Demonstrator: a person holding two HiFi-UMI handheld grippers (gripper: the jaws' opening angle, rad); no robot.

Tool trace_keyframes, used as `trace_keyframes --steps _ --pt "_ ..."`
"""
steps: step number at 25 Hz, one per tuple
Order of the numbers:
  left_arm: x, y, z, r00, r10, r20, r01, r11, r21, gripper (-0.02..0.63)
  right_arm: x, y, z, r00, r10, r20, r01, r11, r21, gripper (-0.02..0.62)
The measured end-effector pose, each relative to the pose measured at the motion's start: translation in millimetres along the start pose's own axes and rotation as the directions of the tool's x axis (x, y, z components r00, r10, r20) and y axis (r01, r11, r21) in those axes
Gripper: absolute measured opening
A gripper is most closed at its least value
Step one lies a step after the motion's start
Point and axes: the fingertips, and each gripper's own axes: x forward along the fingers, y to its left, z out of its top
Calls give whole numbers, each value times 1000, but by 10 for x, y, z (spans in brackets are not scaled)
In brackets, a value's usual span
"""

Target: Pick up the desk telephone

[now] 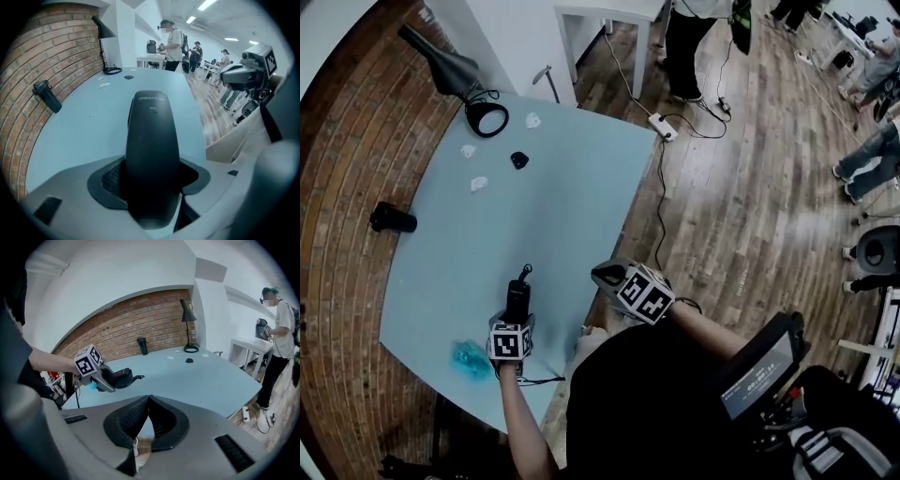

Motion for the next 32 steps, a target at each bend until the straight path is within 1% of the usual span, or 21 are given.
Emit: trace_keyframes --steps 2,4,6,9,12,16,19,22,25,28,32 --pt "-76 -89 35 1000 12 19 -12 1000 1 293 63 90 14 999 44 -13 -45 998 -50 5" --pt "-125 -158 38 999 30 13 -31 999 10 293 133 246 24 993 113 -29 -115 988 -103 5" --pt "-150 -234 33 999 32 8 -32 999 3 293 184 377 9 983 175 -47 -180 975 -131 5" --pt "-225 -367 87 999 11 39 -9 999 -38 293 214 463 13 975 217 -47 -222 966 -135 5" --pt "-419 -505 116 995 0 96 7 998 -70 293 193 637 76 969 246 -10 -245 960 -135 5" --pt "-566 -665 155 993 9 117 -3 998 -59 293 161 804 111 953 302 28 -298 949 -107 6" --pt "-602 -739 226 991 2 130 6 998 -62 293 160 877 127 938 346 29 -342 935 -99 8" --pt "-597 -743 362 988 19 151 -7 996 -84 293 208 842 151 926 376 23 -375 926 -44 30" --pt "-644 -759 496 984 48 171 -33 995 -89 293 242 785 197 912 406 54 -409 911 57 46" --pt "-709 -814 569 983 56 176 -45 997 -68 293 244 777 276 889 441 122 -457 870 184 81" --pt "-772 -848 635 982 57 181 -45 997 -66 293 284 854 285 861 486 149 -508 809 295 198"
